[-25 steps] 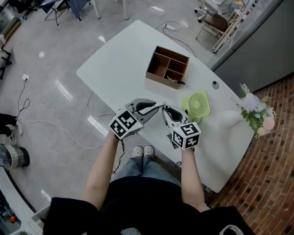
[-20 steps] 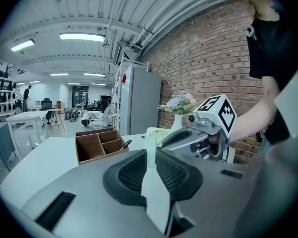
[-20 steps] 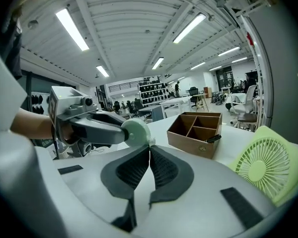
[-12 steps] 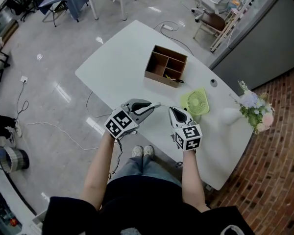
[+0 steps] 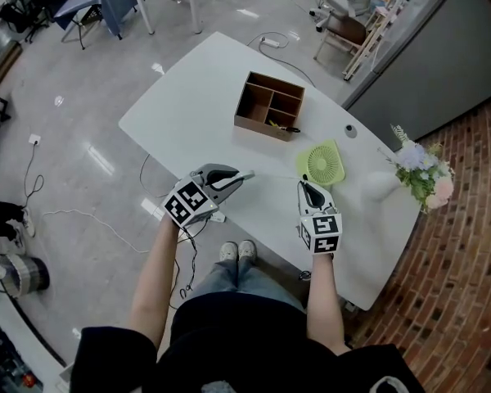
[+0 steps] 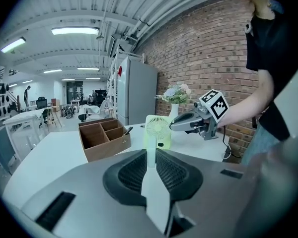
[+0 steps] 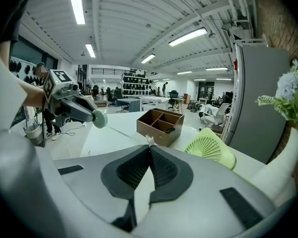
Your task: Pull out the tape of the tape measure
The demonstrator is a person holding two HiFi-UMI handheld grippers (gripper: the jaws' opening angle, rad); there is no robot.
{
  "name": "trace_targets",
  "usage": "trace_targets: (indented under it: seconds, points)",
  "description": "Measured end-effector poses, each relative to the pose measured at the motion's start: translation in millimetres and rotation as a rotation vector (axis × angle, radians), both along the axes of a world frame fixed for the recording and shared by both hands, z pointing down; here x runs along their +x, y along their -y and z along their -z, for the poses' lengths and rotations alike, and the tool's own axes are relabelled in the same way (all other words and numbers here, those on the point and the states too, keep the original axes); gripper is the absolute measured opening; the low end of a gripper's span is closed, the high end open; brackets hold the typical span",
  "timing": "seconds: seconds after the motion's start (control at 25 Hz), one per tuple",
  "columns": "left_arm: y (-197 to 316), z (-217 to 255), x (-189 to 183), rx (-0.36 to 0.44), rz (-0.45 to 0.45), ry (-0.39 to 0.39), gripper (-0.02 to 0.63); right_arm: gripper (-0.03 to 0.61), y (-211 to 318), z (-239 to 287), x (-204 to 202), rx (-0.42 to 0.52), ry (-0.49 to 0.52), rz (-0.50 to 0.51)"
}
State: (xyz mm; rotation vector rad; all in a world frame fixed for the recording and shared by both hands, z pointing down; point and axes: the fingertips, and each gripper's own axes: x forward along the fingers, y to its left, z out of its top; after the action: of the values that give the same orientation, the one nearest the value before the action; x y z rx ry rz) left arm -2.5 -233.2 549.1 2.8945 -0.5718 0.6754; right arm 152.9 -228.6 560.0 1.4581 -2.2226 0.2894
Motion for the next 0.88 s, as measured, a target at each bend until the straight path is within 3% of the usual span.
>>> trace_targets:
  seconds: [0.88]
  points:
    - [6.2,-22.6,-31.6,-0.054,0.01,0.055,0.071,0.005,-19.8,-8.8,75.3,0.018,-0.167,-0.147]
